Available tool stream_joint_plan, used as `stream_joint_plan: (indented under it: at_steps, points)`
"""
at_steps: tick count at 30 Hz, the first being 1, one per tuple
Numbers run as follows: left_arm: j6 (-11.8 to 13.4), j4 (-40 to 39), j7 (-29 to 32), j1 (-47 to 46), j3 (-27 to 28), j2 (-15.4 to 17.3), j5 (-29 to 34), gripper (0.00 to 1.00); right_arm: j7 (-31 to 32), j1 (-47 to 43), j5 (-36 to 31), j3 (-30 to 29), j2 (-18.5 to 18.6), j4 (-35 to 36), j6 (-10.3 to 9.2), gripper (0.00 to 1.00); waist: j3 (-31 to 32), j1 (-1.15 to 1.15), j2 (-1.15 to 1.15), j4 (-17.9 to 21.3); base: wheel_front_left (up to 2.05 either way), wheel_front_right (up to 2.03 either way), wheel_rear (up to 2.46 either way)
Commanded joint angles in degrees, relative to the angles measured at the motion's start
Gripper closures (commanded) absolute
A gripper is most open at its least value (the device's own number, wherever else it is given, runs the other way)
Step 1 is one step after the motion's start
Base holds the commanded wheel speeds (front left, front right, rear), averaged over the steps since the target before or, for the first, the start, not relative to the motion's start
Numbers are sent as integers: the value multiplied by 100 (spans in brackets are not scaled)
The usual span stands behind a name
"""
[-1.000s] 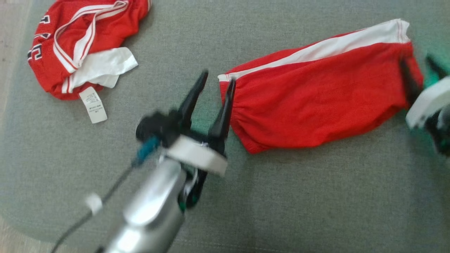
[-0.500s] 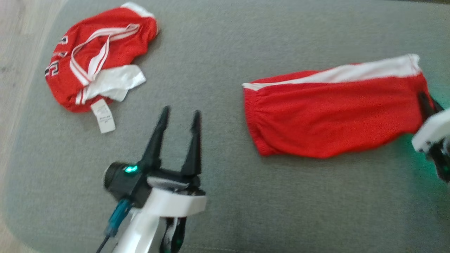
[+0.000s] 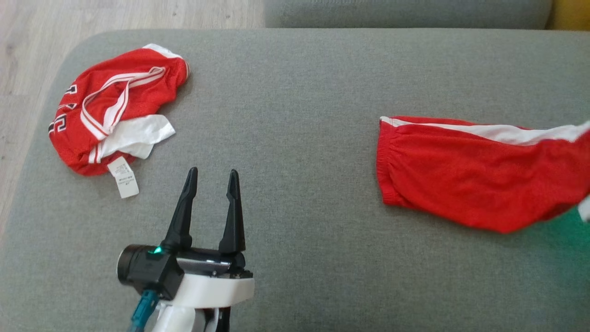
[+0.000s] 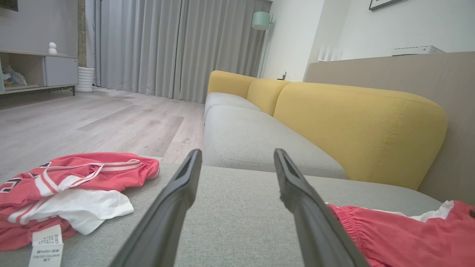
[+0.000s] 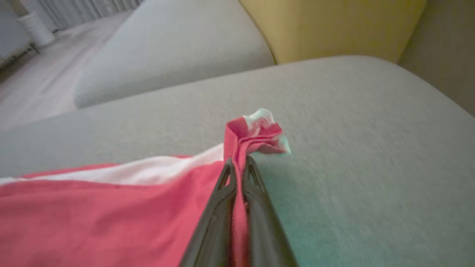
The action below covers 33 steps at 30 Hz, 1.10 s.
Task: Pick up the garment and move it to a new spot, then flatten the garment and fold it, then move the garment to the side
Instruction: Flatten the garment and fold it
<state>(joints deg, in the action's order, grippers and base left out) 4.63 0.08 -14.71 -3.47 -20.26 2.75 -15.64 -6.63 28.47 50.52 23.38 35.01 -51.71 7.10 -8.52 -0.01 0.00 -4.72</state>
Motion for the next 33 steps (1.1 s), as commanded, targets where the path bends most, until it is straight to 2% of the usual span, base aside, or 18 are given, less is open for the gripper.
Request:
stream_joint_plan:
  at_steps: [1,8,14,15,16,17,20,30,33]
  points:
    - [27,-154,-29,-102,179,13,-38,0,-53,129,52,59,163,302,39,100,40,1,0,11,0,0,0]
    - [3,-93,-29,-96,117,13,-77,0,286,374,-90,374,-290,1602,39,100,154,1,0,-39,0,0,0]
    - [-37,-35,-29,-103,69,13,-87,0,736,346,-367,991,-1021,2288,39,100,201,1,0,-211,0,0,0]
    - [-38,-31,-29,-96,70,13,-92,0,781,308,-367,1051,-1154,2343,39,96,201,1,0,-238,0,0,0]
    - [-42,-19,-29,-89,67,13,-91,0,809,262,-364,1087,-1276,2374,39,51,206,1,0,-269,0,0,0]
    - [-51,-3,-29,-80,64,13,-87,0,789,220,-369,1079,-1376,2386,39,0,212,1,0,-302,0,0,0]
    - [-70,40,-29,-52,70,13,-92,0,569,100,-428,1003,-1519,2475,39,0,264,1,0,-374,0,0,0]
    - [-73,226,-29,448,299,13,-46,0,-614,-865,-1300,606,-1140,2541,39,0,991,1,0,-203,0,0,0]
    - [-71,261,-29,598,390,13,-1,0,-795,-1312,-1605,279,-1183,2531,39,0,1152,1,0,-151,0,0,0]
